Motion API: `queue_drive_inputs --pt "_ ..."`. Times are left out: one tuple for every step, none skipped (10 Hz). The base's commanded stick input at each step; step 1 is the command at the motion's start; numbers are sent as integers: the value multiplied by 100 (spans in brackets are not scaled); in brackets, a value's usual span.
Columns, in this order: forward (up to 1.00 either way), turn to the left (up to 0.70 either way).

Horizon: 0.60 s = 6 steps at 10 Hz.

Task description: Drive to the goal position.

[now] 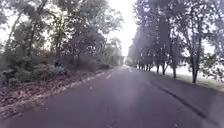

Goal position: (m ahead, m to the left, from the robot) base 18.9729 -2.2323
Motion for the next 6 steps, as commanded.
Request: queue_drive_inputs --pt "100 0" --pt "100 0" --pt "100 0" --pt "100 0" --pt "100 0" --pt "100 -5"
